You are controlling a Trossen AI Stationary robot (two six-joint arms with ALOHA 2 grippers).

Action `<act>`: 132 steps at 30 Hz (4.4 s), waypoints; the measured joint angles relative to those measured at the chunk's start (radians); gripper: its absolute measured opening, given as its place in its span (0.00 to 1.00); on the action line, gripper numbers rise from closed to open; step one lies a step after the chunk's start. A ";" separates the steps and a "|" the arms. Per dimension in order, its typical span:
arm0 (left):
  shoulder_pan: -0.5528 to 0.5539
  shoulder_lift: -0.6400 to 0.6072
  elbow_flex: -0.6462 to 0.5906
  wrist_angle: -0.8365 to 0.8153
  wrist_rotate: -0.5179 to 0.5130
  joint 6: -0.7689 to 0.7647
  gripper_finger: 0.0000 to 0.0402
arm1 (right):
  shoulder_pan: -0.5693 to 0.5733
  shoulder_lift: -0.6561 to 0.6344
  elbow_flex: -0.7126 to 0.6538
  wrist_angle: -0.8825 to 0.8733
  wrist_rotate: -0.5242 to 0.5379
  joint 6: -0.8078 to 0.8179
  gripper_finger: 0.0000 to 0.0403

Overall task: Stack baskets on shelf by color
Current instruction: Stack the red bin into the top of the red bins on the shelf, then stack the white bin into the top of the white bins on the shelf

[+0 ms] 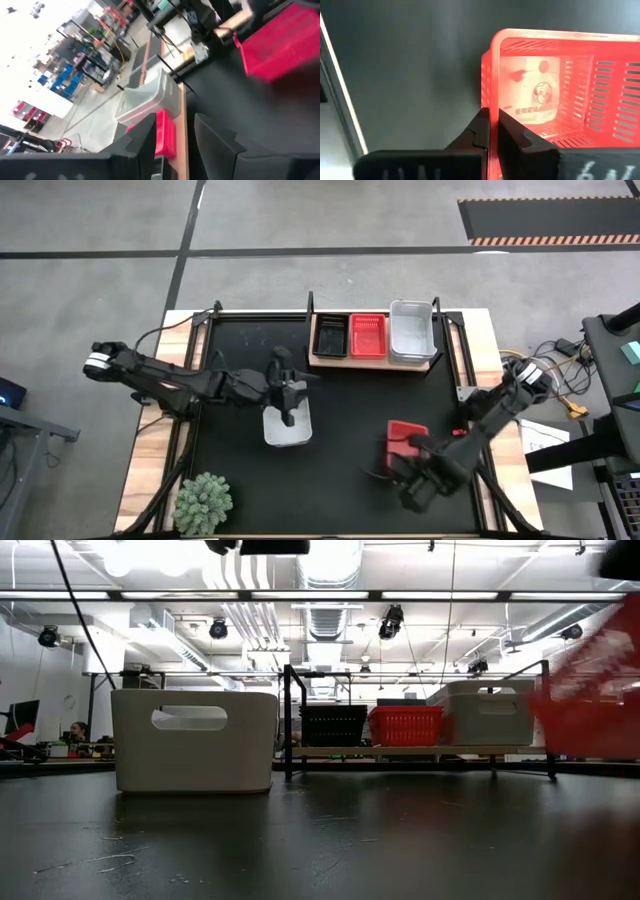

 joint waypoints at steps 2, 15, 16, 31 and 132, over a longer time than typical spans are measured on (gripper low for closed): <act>0.000 -0.029 -0.031 0.035 0.001 0.000 0.29 | -0.056 0.000 0.032 -0.009 0.029 -0.087 0.02; -0.001 -0.180 -0.175 0.102 0.000 -0.009 0.29 | -0.390 -0.001 0.316 -0.079 0.070 -0.485 0.02; -0.001 -0.185 -0.178 0.108 0.001 -0.009 0.29 | -0.413 -0.001 0.338 -0.080 0.070 -0.523 0.02; 0.000 -0.203 -0.185 0.101 -0.004 0.014 0.29 | -0.829 -0.001 0.515 -0.160 0.063 -0.913 0.02; -0.006 0.136 -0.039 0.278 0.071 -0.294 0.29 | -0.870 -0.875 -0.762 1.023 -0.311 -1.183 0.02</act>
